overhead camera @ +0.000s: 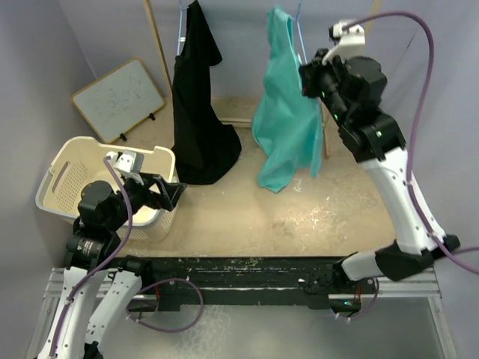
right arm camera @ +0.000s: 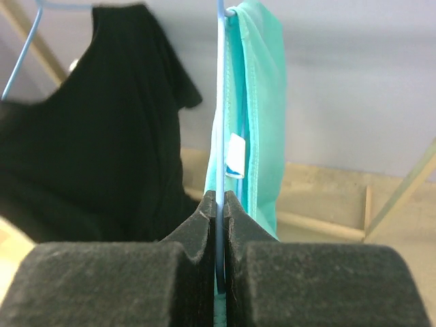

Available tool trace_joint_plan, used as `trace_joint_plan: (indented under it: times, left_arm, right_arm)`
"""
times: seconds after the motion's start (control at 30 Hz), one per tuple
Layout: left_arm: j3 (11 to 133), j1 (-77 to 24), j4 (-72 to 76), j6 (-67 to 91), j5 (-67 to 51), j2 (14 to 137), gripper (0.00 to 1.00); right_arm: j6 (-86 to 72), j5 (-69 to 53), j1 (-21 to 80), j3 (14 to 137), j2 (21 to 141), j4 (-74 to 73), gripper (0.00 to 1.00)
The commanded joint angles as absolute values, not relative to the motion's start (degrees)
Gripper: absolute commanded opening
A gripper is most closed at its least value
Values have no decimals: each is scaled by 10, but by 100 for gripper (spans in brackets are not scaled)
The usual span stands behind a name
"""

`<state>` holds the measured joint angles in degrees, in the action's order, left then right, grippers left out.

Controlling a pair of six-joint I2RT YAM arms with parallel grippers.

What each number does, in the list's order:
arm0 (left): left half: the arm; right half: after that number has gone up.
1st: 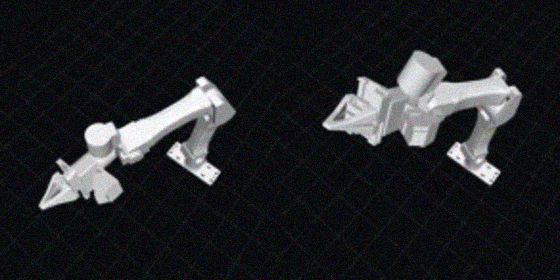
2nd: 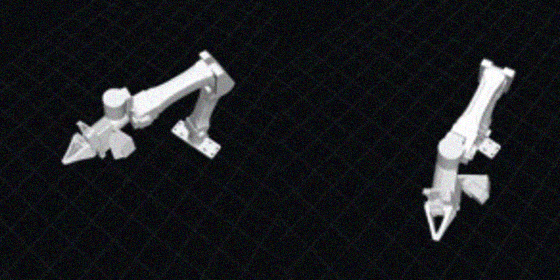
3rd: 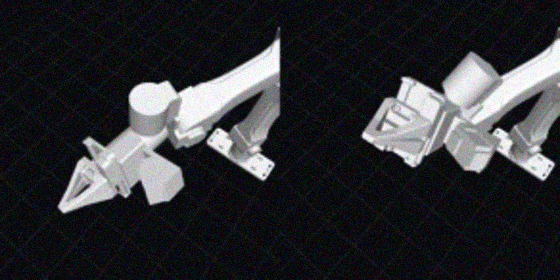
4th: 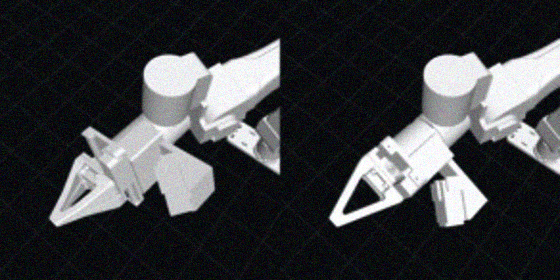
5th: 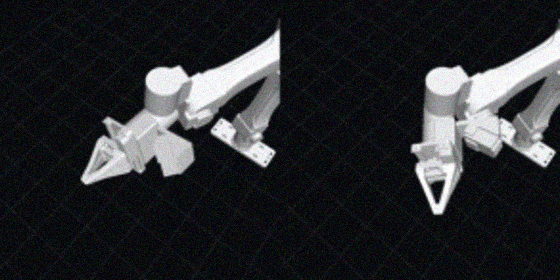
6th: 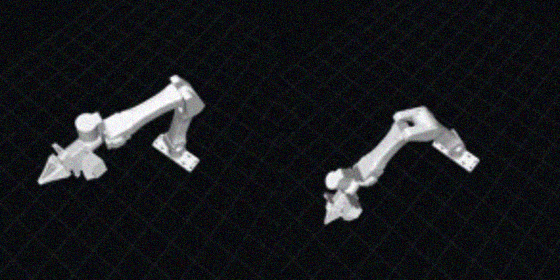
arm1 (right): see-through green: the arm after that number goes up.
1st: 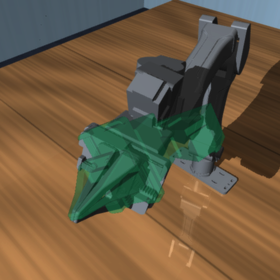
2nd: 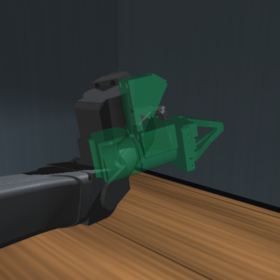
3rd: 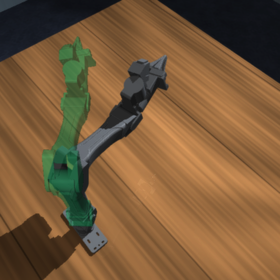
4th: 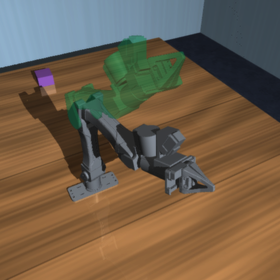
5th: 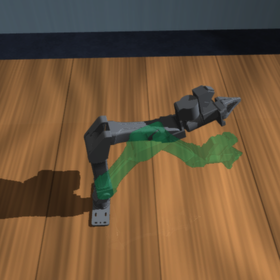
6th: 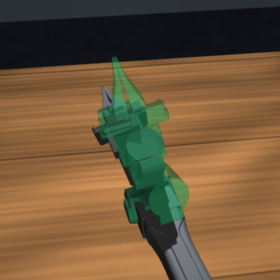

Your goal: Remove the t-shirt from the hanger

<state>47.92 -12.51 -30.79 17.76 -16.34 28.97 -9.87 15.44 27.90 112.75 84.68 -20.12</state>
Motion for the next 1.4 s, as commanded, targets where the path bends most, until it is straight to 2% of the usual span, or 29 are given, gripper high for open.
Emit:
trace_joint_plan:
  times: [0.0,0.13,0.2,0.43,0.63,0.8,1.1,1.37]
  left_arm:
    - [479,-125,-197,181,-309,283,99]
    - [514,-125,-86,202,-397,318,89]
    - [552,-125,-60,201,-435,354,87]
    - [697,-126,59,258,-593,524,91]
    - [768,-127,167,321,-676,596,93]
    - [750,-159,366,458,-755,636,96]
    - [717,-220,308,421,-764,676,91]
    - [720,-250,252,387,-729,708,77]
  right_arm:
    - [-102,40,280,1005,705,-215,0]
    - [-109,-51,280,899,591,-229,0]
    - [-114,-113,280,877,549,-252,0]
    - [-126,-321,280,810,454,-319,0]
    - [-143,-352,280,742,400,-337,0]
    - [-156,-391,280,715,390,-317,0]
    - [-161,-404,280,723,411,-290,0]
    - [-171,-393,280,722,428,-265,0]
